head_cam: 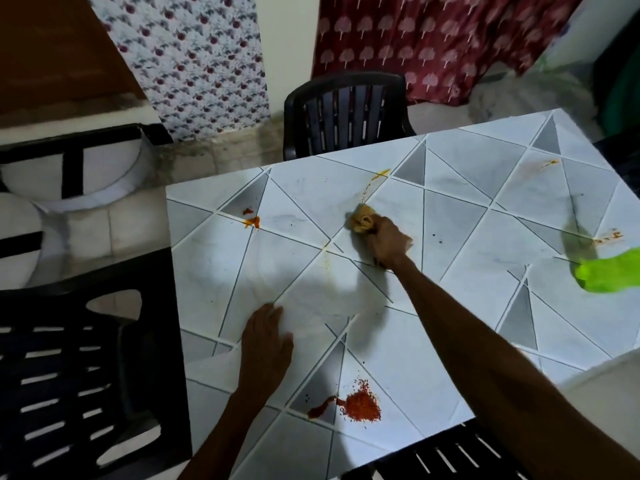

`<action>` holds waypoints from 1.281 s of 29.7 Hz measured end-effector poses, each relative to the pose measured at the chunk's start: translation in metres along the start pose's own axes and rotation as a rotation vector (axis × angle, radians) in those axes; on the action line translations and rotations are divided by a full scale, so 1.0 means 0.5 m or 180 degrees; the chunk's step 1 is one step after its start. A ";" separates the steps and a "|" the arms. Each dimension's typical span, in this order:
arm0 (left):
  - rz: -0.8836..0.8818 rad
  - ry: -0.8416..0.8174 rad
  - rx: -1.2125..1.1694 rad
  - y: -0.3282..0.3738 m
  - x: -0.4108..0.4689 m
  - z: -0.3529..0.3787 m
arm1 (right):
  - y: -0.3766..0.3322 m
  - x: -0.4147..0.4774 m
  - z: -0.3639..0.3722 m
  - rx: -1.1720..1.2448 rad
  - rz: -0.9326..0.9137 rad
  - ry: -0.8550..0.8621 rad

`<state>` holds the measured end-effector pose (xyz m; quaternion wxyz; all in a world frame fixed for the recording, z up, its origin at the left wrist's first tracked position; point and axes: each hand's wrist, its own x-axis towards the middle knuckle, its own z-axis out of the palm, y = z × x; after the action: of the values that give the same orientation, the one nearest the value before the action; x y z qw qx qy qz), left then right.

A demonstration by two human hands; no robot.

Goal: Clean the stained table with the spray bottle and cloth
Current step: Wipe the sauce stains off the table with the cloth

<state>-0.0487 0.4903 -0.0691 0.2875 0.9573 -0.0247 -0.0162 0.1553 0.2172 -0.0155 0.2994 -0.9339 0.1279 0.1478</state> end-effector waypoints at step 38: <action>-0.1469 0.0839 -0.0696 0.018 -0.191 -0.028 | -0.027 -0.363 0.199 -0.1709 -0.2925 -0.1919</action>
<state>-0.1437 0.4958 -0.0510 0.3786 0.8948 0.2333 0.0408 -0.0279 0.3146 -0.0215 0.1098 -0.8534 -0.4201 0.2883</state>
